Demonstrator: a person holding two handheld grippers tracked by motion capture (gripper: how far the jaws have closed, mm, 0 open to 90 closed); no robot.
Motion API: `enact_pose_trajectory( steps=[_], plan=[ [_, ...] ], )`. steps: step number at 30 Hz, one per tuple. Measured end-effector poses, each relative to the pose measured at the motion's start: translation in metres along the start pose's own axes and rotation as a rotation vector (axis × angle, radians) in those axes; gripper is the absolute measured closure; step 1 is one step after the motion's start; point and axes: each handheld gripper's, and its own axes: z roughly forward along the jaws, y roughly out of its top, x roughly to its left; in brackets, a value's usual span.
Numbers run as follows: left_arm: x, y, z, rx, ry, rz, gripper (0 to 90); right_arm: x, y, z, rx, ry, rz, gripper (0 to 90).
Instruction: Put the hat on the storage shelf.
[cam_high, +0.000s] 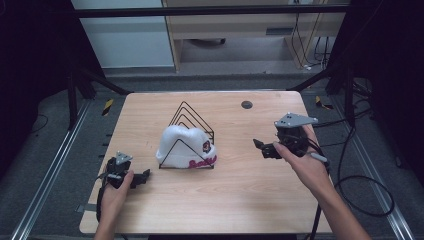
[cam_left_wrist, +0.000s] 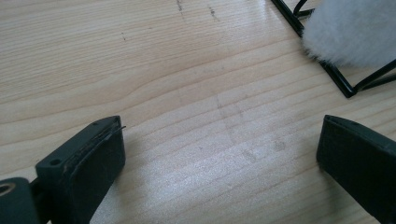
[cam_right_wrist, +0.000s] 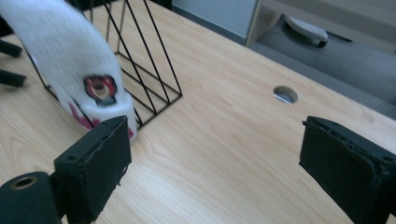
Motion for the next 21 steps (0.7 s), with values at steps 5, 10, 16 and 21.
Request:
enact_pose_trajectory(
  steps=[5, 10, 16, 21],
  plan=[
    [0.0, 0.0, 0.0, 0.0, -0.001, 0.0, 0.3, -0.007, -0.026, 0.001, 0.019, -0.01, 0.019, 10.5],
    [0.0, 0.0, 0.0, 0.002, 0.0, 0.0, 0.3, -0.011, -0.051, 0.005, 0.047, -0.011, 0.037, 10.7],
    [-0.001, -0.001, -0.001, 0.003, -0.001, 0.002, 0.3, -0.014, -0.084, 0.015, 0.086, -0.005, 0.076, 10.8],
    [-0.001, -0.001, -0.001, 0.003, -0.002, 0.003, 0.3, -0.01, -0.112, 0.027, 0.127, -0.002, 0.101, 11.4]
  ],
)
